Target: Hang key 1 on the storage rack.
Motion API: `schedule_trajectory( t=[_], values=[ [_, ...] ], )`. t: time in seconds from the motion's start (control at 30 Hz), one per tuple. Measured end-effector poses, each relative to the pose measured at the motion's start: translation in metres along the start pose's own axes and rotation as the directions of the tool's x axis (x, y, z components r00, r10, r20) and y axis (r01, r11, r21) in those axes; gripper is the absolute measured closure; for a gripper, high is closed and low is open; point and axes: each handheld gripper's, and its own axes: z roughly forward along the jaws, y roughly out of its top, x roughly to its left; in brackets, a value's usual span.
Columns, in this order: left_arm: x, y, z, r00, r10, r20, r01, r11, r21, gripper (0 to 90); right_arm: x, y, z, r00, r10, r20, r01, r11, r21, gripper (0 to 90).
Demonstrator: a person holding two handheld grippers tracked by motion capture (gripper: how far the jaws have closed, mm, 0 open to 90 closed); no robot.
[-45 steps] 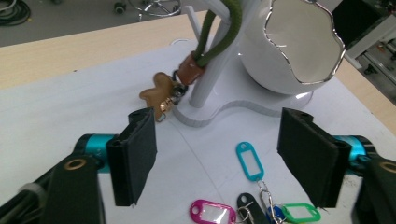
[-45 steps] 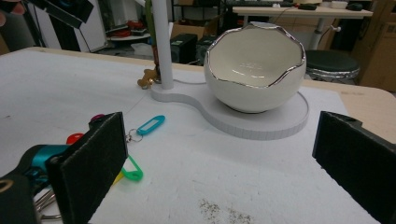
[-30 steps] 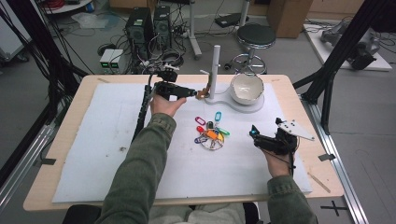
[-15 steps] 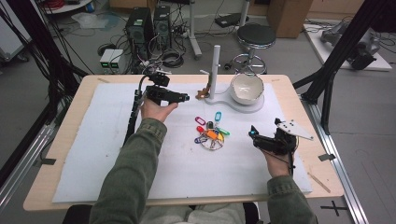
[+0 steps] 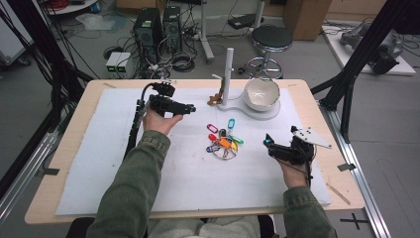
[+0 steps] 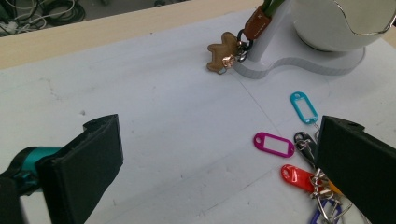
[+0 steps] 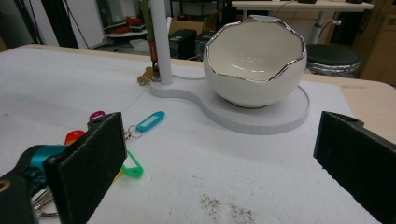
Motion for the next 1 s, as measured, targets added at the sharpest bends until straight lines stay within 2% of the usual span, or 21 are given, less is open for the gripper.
schedule_trajectory(
  t=[0.13, 0.3, 0.47, 0.73, 1.0],
  values=[
    [0.002, -0.004, -0.004, 1.0000, 0.005, 0.004, -0.005, 1.0000, 0.004, 1.6, 0.000, 0.000, 0.000, 1.0000, 0.009, -0.003, -0.009, 1.000, 0.003, 1.5],
    [0.004, -0.011, -0.008, 0.9999, -0.012, 0.003, 0.012, 0.9999, 0.000, 1.6, 0.000, 0.000, 0.000, 0.9999, 0.007, -0.008, -0.007, 1.000, 0.008, 1.6],
    [0.011, -0.023, -0.015, 0.9971, -0.072, 0.027, 0.072, 0.9972, -0.020, 1.6, 0.000, 0.000, 0.001, 1.0000, 0.003, -0.006, -0.003, 1.000, 0.004, 1.5],
    [0.022, -0.044, -0.021, 0.9917, -0.126, 0.025, 0.127, 0.9915, -0.029, 1.6, 0.001, 0.000, 0.001, 1.0000, 0.004, -0.007, -0.004, 1.000, 0.011, 1.5],
    [0.026, -0.059, -0.033, 0.9911, -0.131, 0.026, 0.131, 0.9911, -0.023, 1.6, 0.001, -0.001, 0.001, 1.0000, 0.002, -0.006, -0.002, 1.000, 0.016, 1.6]
  ],
)
